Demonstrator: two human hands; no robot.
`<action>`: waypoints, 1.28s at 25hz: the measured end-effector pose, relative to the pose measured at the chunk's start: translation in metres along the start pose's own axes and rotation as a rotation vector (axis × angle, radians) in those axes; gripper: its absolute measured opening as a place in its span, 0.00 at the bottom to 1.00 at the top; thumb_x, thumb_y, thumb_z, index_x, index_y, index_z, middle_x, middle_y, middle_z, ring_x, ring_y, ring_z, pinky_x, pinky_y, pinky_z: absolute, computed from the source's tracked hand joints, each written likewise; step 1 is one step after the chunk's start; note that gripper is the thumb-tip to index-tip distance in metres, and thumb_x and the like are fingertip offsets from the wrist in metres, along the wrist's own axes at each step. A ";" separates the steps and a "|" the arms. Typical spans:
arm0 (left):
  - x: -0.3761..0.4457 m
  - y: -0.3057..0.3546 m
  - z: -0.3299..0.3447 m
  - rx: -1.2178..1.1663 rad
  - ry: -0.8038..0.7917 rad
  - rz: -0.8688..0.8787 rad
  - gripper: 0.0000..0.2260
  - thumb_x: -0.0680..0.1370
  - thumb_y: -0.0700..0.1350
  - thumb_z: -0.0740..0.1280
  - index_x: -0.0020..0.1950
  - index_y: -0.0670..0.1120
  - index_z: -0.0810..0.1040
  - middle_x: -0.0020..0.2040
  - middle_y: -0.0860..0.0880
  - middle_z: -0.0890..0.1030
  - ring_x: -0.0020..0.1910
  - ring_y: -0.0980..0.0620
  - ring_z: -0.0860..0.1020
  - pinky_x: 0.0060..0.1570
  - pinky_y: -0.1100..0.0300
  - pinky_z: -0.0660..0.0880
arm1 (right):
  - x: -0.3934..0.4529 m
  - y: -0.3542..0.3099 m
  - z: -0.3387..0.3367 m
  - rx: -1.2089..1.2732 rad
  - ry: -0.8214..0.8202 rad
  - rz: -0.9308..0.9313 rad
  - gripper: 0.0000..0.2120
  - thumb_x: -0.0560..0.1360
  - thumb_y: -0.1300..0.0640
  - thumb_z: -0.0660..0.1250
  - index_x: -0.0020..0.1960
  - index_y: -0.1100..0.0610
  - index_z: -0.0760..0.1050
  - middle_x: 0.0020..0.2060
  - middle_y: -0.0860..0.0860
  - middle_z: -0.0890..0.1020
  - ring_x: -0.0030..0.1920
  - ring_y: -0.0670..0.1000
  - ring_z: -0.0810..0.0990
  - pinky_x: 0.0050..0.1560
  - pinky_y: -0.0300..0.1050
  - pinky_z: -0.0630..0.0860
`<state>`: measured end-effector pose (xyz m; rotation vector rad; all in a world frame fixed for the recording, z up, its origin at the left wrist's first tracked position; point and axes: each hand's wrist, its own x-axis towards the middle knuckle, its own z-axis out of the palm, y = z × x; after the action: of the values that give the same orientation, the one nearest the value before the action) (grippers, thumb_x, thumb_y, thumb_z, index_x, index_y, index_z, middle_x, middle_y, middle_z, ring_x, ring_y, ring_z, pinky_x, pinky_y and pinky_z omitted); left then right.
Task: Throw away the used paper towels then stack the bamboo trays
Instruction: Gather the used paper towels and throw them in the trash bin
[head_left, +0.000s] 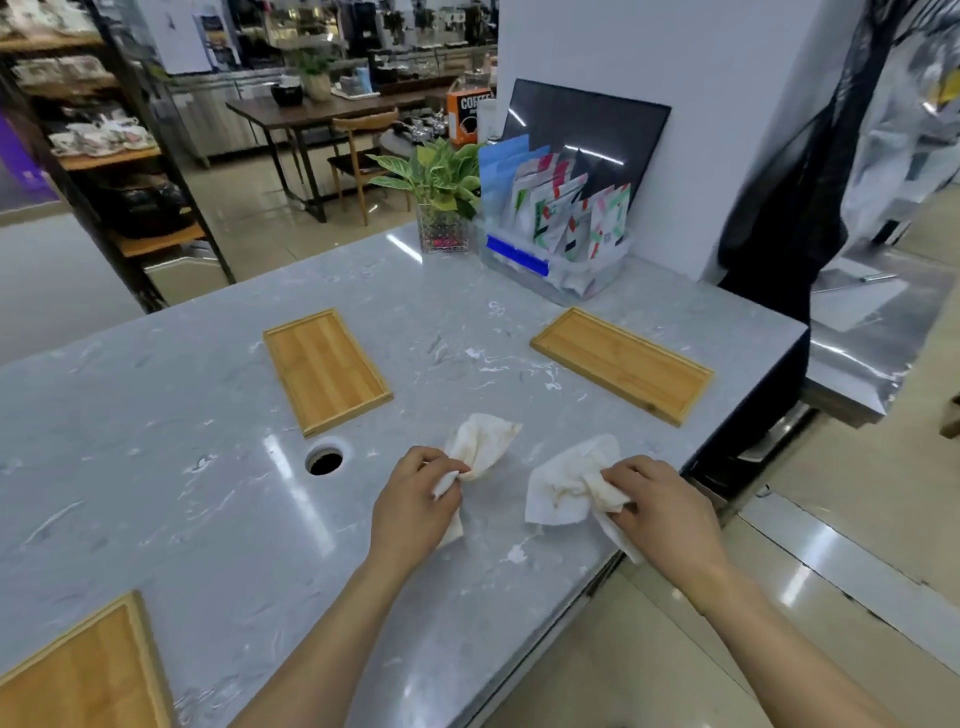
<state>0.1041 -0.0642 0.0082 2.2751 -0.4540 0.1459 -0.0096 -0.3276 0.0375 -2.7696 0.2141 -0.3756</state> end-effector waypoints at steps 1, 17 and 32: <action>0.003 0.009 0.007 -0.009 -0.017 0.031 0.09 0.75 0.42 0.70 0.51 0.54 0.83 0.51 0.59 0.75 0.50 0.58 0.75 0.41 0.60 0.75 | -0.007 0.006 -0.008 0.003 0.023 0.037 0.08 0.72 0.53 0.71 0.51 0.46 0.79 0.50 0.44 0.81 0.48 0.50 0.78 0.35 0.50 0.77; -0.040 0.201 0.153 -0.230 -0.354 0.493 0.09 0.74 0.40 0.70 0.51 0.51 0.83 0.52 0.56 0.77 0.50 0.57 0.77 0.43 0.67 0.71 | -0.218 0.121 -0.140 -0.108 0.304 0.651 0.07 0.71 0.53 0.69 0.46 0.42 0.76 0.48 0.39 0.78 0.46 0.46 0.76 0.35 0.49 0.77; -0.256 0.399 0.258 -0.357 -0.759 0.867 0.10 0.74 0.39 0.70 0.50 0.54 0.82 0.52 0.58 0.78 0.50 0.57 0.77 0.43 0.61 0.75 | -0.521 0.144 -0.211 -0.228 0.500 1.145 0.12 0.70 0.54 0.71 0.52 0.42 0.78 0.50 0.38 0.79 0.48 0.44 0.75 0.35 0.41 0.71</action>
<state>-0.2905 -0.4302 0.0465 1.5768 -1.6906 -0.3584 -0.5813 -0.4274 0.0584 -2.1800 1.8927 -0.7031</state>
